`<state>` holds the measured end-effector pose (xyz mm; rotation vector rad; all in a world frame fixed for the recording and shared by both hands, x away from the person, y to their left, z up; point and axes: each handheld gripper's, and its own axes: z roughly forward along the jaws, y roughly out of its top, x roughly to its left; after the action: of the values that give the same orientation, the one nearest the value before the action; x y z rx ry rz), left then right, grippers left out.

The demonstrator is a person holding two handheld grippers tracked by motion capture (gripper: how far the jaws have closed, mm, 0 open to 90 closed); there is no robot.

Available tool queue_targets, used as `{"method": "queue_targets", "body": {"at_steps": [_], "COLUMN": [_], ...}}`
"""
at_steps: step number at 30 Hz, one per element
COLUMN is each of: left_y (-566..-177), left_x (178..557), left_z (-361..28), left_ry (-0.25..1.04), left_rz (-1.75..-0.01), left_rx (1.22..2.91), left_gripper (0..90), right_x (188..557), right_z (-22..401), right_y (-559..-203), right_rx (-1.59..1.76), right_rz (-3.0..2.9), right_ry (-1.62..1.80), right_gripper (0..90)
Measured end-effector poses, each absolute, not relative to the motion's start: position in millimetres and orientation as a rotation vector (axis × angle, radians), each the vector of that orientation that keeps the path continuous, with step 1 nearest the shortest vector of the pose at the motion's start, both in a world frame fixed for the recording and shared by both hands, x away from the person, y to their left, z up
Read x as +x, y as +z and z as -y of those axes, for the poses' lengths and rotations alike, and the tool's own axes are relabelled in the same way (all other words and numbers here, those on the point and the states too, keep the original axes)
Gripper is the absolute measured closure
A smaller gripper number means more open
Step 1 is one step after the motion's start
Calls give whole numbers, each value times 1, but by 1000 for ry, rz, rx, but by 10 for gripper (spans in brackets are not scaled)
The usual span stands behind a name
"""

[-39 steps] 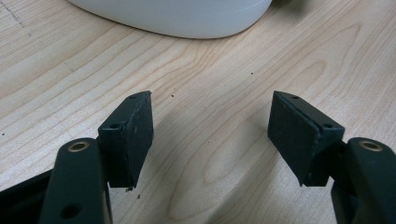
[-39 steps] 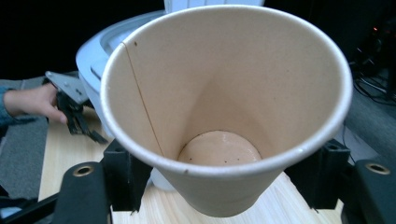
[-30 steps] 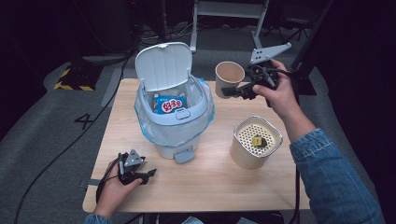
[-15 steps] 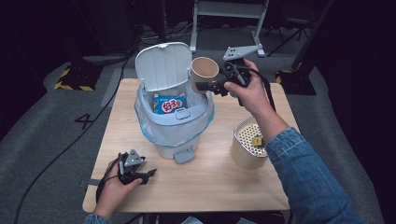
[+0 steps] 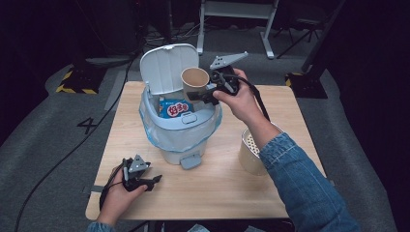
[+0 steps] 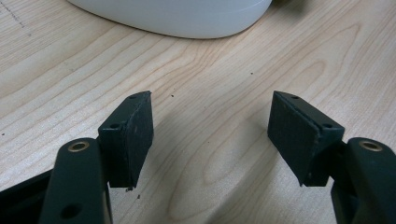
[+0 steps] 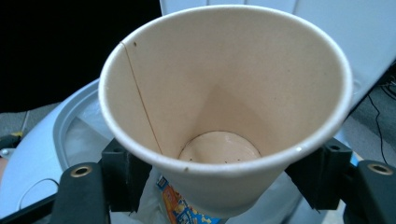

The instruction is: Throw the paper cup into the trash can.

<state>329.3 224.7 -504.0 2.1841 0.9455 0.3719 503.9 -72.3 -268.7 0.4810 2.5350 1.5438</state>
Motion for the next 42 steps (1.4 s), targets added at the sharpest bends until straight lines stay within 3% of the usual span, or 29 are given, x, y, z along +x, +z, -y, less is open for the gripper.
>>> {"method": "queue_targets", "body": {"at_steps": [8, 9, 11, 23, 31, 42], "left_y": [-504, -504, -504, -504, -504, -504], "left_x": [329, 329, 329, 329, 330, 331], "left_z": [-225, -225, -225, -225, -225, -227], "left_ry": [378, 375, 372, 368, 366, 355], "left_rz": [-943, -943, -944, -945, -941, -931], "left_rx": [2185, 2186, 2185, 2186, 2187, 2189], "left_gripper": [318, 319, 320, 320, 319, 318], "right_x": [500, 500, 498, 486, 466, 450], "right_z": [65, 64, 63, 72, 104, 168], "right_y": [-274, -274, -275, -263, -248, -241], "right_rx": [440, 423, 400, 390, 419, 530], "right_rz": [-2589, -2587, -2582, -2483, -2459, -2436], "right_ry": [1451, 1443, 1472, 1542, 1487, 1412], "right_gripper": [285, 271, 153, 170, 233, 250]}}
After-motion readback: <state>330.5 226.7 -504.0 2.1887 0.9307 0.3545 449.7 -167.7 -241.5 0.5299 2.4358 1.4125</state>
